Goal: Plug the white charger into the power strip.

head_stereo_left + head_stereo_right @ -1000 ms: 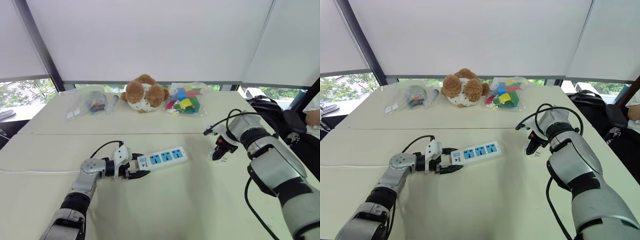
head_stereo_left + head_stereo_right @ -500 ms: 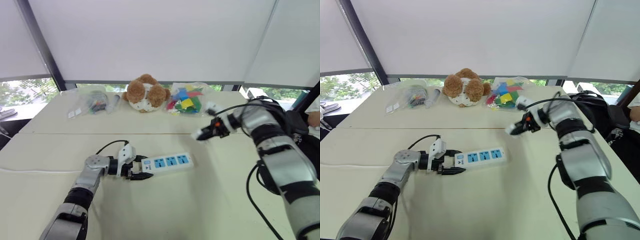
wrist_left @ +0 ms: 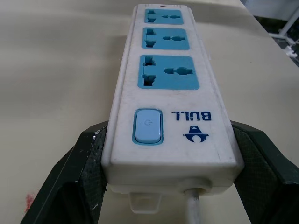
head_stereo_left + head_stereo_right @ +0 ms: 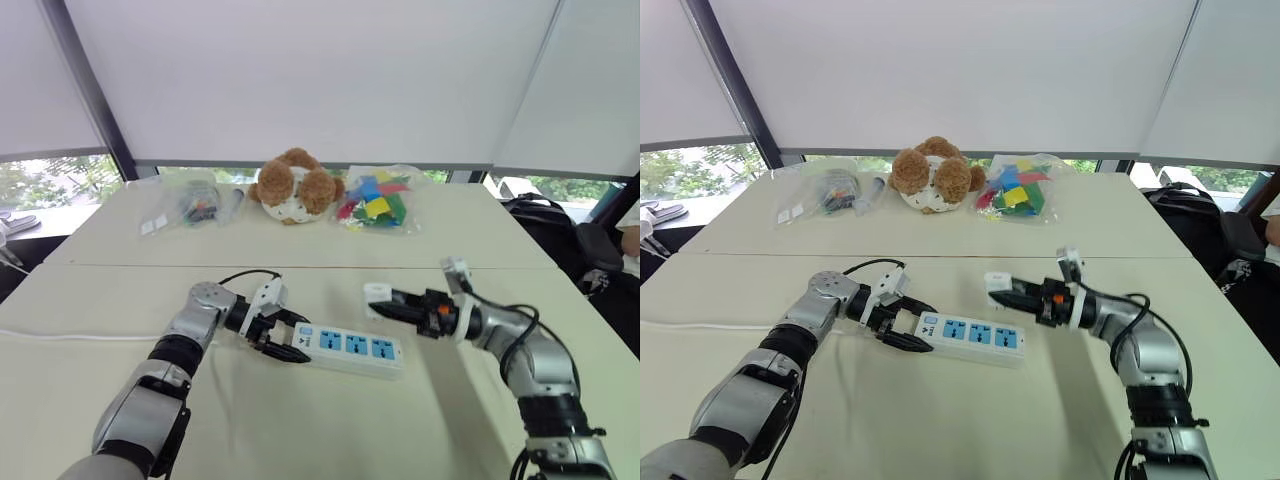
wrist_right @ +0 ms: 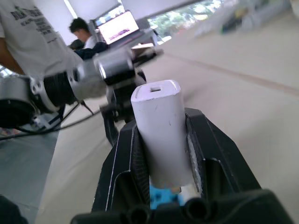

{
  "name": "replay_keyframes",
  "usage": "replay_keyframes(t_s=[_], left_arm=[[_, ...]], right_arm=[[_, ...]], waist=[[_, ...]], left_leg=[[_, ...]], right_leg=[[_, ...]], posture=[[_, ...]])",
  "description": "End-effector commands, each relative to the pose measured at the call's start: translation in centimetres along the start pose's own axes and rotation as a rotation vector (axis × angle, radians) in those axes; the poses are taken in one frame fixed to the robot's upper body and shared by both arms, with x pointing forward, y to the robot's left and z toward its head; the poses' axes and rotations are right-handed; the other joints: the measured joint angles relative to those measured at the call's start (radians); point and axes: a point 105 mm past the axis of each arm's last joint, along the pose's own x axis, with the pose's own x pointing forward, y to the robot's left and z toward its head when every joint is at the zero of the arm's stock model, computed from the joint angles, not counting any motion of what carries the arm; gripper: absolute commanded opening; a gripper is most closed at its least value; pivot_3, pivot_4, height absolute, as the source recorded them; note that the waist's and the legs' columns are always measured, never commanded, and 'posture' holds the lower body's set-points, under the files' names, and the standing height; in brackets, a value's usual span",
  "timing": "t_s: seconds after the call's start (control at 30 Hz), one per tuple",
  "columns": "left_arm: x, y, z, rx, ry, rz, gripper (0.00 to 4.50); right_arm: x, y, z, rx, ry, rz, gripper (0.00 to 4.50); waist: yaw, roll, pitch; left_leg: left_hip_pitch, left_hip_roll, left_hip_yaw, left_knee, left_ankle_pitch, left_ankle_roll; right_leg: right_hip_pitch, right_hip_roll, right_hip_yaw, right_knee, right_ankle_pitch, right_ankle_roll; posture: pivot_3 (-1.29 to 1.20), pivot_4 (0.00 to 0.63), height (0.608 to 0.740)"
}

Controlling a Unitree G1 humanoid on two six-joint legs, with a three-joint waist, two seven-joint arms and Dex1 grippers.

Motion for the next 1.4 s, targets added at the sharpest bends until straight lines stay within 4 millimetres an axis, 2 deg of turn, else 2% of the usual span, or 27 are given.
replay_keyframes(t_s=[0.03,0.23,0.4,0.6,0.77,1.07,1.3,1.4], left_arm=[[-0.5,-0.1,-0.1,0.018,0.037,-0.012,3.01],[-0.9,-0.3,-0.8,0.026,0.062,-0.012,3.01],[-1.1,-0.5,-2.1,0.041,0.11,-0.003,3.01],[-1.5,-0.5,-3.6,0.046,0.159,0.041,3.01],[-1.4,-1.2,-5.1,0.028,0.195,0.024,3.01],[-1.6,-1.1,-5.2,0.018,0.198,0.034,3.01],[-1.6,-1.1,-5.1,0.017,0.196,0.034,3.01],[-1.4,-1.0,-4.9,0.021,0.191,0.032,3.01]], right_arm=[[0.4,0.7,0.8,-0.069,-0.055,0.01,0.72],[0.8,0.8,-1.7,-0.036,-0.047,0.004,0.72],[0.5,0.4,-3.2,-0.003,-0.032,-0.017,0.72],[0.0,-0.2,-4.4,0.013,-0.026,-0.059,0.72],[0.0,-0.3,-5.4,0.023,-0.011,-0.058,0.72],[-0.9,0.5,-8.4,0.032,0.067,-0.039,0.72],[-1.2,0.1,-10.1,0.055,0.093,-0.054,0.72],[-1.2,0.0,-11.7,0.088,0.134,-0.048,0.72]], waist=[[-0.002,0.0,0.0],[-0.001,0.0,0.0],[-0.001,0.0,0.0],[-0.004,0.0,0.0],[-0.007,-0.001,-0.001],[-0.021,-0.004,-0.004],[-0.023,-0.007,-0.007],[-0.024,-0.01,-0.011]], left_leg=[[0.0,0.0,0.0,0.0,0.0,0.0],[0.0,0.0,-0.001,0.0,0.0,0.0],[0.0,0.0,0.0,0.0,0.0,0.0],[0.001,0.0,0.0,0.0,0.0,0.0],[0.003,0.0,0.0,0.0,0.0,0.0],[0.012,0.0,-0.001,-0.001,0.0,0.0],[0.017,0.0,-0.001,-0.003,-0.001,0.001],[0.018,0.0,-0.001,-0.003,-0.001,0.001]], right_leg=[[0.0,0.0,0.0,0.0,0.0,0.0],[0.0,0.001,0.0,0.001,0.0,0.0],[0.0,0.001,0.0,0.001,0.0,0.0],[0.0,0.001,0.0,0.001,0.0,0.0],[0.002,0.001,0.0,0.001,0.0,0.0],[0.012,0.001,0.0,0.0,-0.001,0.0],[0.017,0.001,0.0,-0.001,-0.002,-0.001],[0.017,0.001,0.0,-0.001,-0.002,-0.001]], posture=[[0.0,0.15,0.739],[0.0,0.15,0.739],[0.0,0.15,0.739],[0.0,0.15,0.739],[0.0,0.15,0.739],[0.0,0.15,0.739],[0.0,0.15,0.739],[0.0,0.15,0.739]])
